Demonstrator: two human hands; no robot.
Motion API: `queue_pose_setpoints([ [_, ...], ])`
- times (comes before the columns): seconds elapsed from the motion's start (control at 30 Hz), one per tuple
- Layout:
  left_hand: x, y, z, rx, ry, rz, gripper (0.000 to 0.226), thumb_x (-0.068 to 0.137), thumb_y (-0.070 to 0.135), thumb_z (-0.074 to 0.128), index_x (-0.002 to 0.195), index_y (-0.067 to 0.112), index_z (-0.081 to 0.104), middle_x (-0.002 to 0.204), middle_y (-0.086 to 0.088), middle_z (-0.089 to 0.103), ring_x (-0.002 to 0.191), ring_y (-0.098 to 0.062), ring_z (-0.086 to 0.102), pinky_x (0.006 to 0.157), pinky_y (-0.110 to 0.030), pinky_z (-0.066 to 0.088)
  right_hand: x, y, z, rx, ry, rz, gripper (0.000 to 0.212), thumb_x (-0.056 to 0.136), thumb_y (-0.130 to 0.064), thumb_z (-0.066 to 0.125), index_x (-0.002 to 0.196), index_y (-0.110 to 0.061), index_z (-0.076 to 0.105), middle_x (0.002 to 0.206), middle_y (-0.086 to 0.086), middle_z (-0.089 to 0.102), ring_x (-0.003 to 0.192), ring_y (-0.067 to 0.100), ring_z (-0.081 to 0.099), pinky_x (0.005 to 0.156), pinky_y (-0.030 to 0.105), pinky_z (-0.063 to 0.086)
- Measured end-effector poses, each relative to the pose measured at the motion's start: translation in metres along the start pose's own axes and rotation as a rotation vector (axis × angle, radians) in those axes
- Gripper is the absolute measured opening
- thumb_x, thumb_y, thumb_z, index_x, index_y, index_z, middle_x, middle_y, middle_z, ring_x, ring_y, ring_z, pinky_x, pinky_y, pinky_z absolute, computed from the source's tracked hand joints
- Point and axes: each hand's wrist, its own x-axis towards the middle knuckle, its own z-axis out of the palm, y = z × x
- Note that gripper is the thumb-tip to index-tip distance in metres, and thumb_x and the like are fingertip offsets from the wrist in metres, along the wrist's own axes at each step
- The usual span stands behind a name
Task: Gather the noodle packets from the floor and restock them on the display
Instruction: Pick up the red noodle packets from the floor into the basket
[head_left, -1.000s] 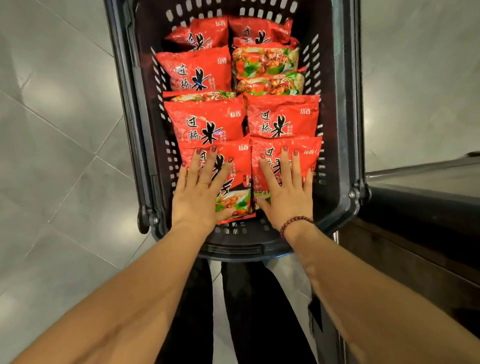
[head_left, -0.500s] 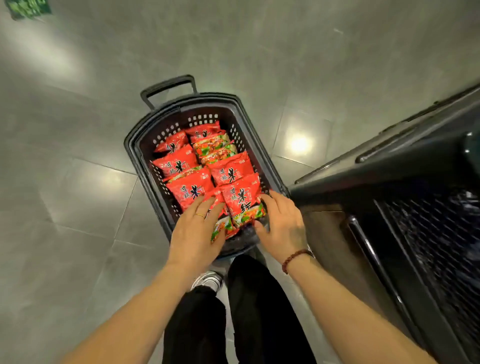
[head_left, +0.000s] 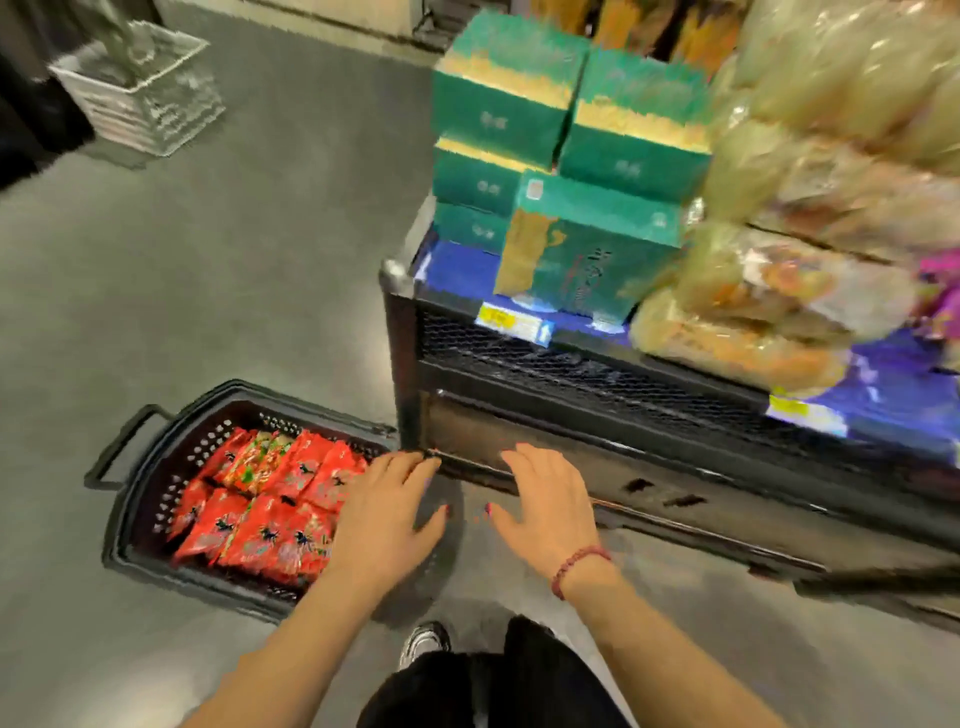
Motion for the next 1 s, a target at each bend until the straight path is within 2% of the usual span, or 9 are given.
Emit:
queue_pose_setpoints([
  [0.13,0.031,0.072,0.011,0.045,-0.097,0.221,0.054,0.074,0.052,0.05,0.113,0.018,0.066,0.108,-0.001,0.065,0.1,-0.027,0.062,0.078,-0.038,0.057,-0.056,0.067,-0.03,0.042,0.06,0.25,0.06,0.07,-0.048,0.062,0.121,-0.017,0.062,0.123,0.007,0.062,0.112,0.03,0.059,0.094,0.043,0.047],
  [0.23,0.046,0.14,0.024,0.091,-0.152,0.367,0.05,0.073,0.045,0.07,0.115,0.019,0.066,0.111,-0.001,0.065,0.1,-0.028,0.062,0.075,-0.039,0.056,-0.108,0.12,-0.049,0.081,0.159,0.392,0.058,0.068,-0.047,0.061,0.116,-0.015,0.064,0.115,0.006,0.065,0.105,0.029,0.062,0.088,0.042,0.052],
  [0.3,0.05,0.193,0.035,0.1,-0.188,0.476,0.05,0.073,0.04,0.075,0.117,0.018,0.065,0.115,-0.002,0.065,0.104,-0.029,0.061,0.078,-0.041,0.056,-0.148,0.156,-0.06,0.105,0.209,0.495,0.057,0.067,-0.044,0.066,0.115,-0.014,0.065,0.114,0.007,0.065,0.105,0.029,0.062,0.086,0.042,0.053],
  [0.4,0.048,0.278,0.058,0.113,-0.214,0.642,0.05,0.077,0.04,0.072,0.121,0.018,0.064,0.117,-0.003,0.064,0.106,-0.029,0.06,0.08,-0.04,0.055,-0.213,0.21,-0.081,0.097,0.212,0.664,0.061,0.074,-0.044,0.071,0.128,-0.019,0.057,0.132,0.004,0.057,0.119,0.028,0.054,0.094,0.039,0.046],
  [0.47,0.041,0.337,0.077,0.098,-0.229,0.726,0.049,0.076,0.042,0.065,0.118,0.018,0.064,0.114,-0.002,0.065,0.101,-0.03,0.061,0.074,-0.039,0.056,-0.262,0.247,-0.092,0.084,0.197,0.739,0.066,0.083,-0.046,0.064,0.14,-0.022,0.043,0.146,0.001,0.043,0.132,0.024,0.04,0.104,0.036,0.036],
  [0.57,0.022,0.428,0.105,0.087,-0.24,0.846,0.051,0.072,0.043,0.061,0.115,0.017,0.066,0.108,-0.003,0.067,0.096,-0.032,0.063,0.07,-0.039,0.057,-0.338,0.302,-0.108,0.13,0.204,0.862,0.068,0.088,-0.049,0.059,0.145,-0.024,0.032,0.152,-0.002,0.032,0.137,0.021,0.031,0.11,0.034,0.03],
  [0.67,0.0,0.516,0.136,0.1,-0.263,0.98,0.051,0.075,0.043,0.065,0.12,0.017,0.065,0.113,-0.004,0.066,0.103,-0.032,0.061,0.076,-0.041,0.056,-0.412,0.349,-0.124,0.154,0.239,0.971,0.068,0.088,-0.048,0.059,0.145,-0.024,0.032,0.151,-0.002,0.034,0.136,0.021,0.031,0.11,0.033,0.028],
  [0.8,-0.034,0.623,0.169,0.113,-0.339,1.155,0.053,0.083,0.046,0.06,0.13,0.022,0.057,0.124,-0.001,0.062,0.114,-0.028,0.056,0.086,-0.04,0.051,-0.497,0.397,-0.135,0.175,0.269,1.137,0.064,0.089,-0.047,0.059,0.143,-0.023,0.036,0.146,-0.002,0.04,0.131,0.022,0.036,0.108,0.033,0.03],
  [1.0,-0.06,0.749,0.217,0.125,-0.401,1.36,0.057,0.089,0.051,0.058,0.138,0.025,0.049,0.131,0.002,0.056,0.122,-0.022,0.05,0.094,-0.037,0.049,-0.586,0.454,-0.15,0.195,0.314,1.335,0.065,0.09,-0.048,0.058,0.144,-0.022,0.034,0.143,0.0,0.044,0.128,0.024,0.041,0.102,0.033,0.037],
])
